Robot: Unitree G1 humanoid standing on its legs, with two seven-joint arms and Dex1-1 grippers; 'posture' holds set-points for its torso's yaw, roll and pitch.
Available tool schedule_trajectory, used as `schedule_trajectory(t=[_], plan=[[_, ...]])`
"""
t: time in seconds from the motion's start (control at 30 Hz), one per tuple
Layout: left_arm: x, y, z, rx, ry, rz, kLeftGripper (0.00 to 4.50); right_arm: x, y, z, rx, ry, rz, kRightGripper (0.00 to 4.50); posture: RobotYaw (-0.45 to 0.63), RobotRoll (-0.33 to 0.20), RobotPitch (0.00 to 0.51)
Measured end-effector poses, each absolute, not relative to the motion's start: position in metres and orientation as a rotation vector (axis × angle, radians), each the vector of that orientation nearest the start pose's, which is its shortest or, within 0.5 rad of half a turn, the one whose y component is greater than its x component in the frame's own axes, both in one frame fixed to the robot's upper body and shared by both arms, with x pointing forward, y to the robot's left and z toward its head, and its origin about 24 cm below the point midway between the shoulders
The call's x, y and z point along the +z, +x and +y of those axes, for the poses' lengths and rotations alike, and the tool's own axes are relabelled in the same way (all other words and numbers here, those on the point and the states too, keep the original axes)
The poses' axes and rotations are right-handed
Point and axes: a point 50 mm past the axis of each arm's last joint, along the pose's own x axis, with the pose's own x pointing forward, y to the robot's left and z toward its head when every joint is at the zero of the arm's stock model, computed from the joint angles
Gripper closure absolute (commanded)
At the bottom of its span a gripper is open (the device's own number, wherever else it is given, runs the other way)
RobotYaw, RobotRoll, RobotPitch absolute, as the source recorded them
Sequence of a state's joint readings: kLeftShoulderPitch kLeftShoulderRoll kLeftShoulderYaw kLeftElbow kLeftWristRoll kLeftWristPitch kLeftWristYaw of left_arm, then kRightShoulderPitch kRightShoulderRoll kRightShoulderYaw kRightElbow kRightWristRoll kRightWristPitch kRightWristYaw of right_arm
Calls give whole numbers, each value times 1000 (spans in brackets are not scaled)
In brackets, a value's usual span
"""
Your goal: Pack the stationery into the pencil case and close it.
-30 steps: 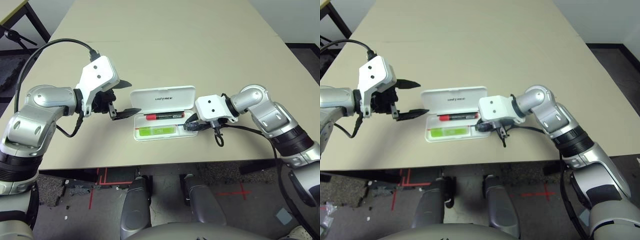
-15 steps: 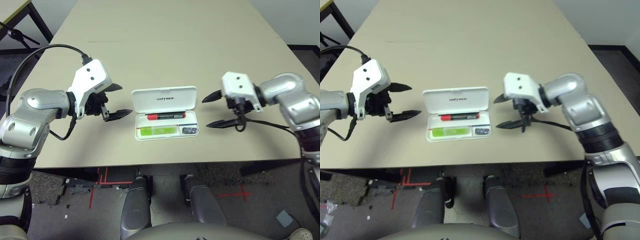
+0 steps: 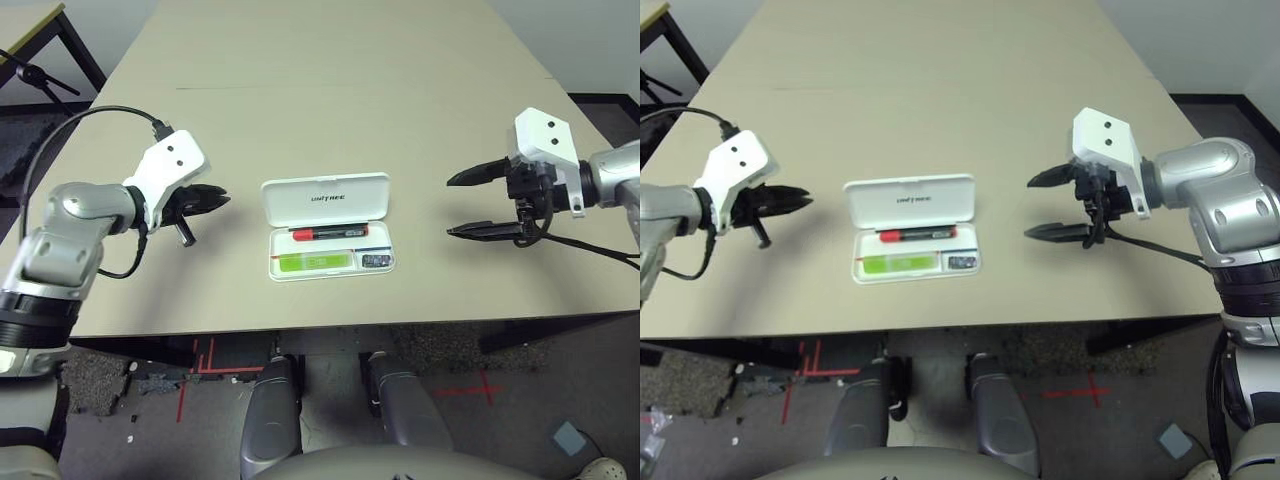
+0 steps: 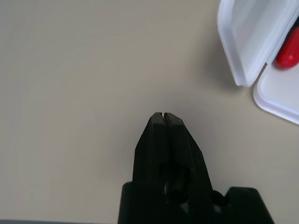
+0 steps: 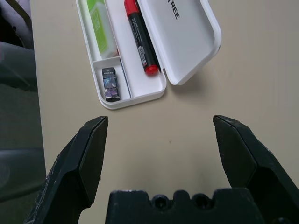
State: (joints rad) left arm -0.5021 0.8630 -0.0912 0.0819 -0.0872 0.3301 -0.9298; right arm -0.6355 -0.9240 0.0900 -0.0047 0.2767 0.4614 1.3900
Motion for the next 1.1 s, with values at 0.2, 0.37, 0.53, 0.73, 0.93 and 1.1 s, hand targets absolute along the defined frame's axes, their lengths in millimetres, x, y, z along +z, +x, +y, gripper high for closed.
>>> schedule_trajectory(t=[0.2,0.37,0.53,0.73,0.93,1.1], plan=[[163,327,232,-736,671,192,4469,214,292,-218,1220,-625,294,0,-112,0,138],[158,332,221,-762,633,163,4469,212,293,-214,1225,-620,280,0,-114,0,139],[167,327,207,-841,608,120,4469,212,294,-214,1223,-628,278,0,-114,0,139],[186,313,186,-976,577,52,4469,210,295,-214,1224,-629,279,0,-112,0,144],[190,298,165,-1109,580,64,4469,209,296,-214,1218,-641,283,0,-113,0,148],[168,293,149,-1160,596,134,4469,207,296,-214,1215,-649,296,0,-122,0,150]])
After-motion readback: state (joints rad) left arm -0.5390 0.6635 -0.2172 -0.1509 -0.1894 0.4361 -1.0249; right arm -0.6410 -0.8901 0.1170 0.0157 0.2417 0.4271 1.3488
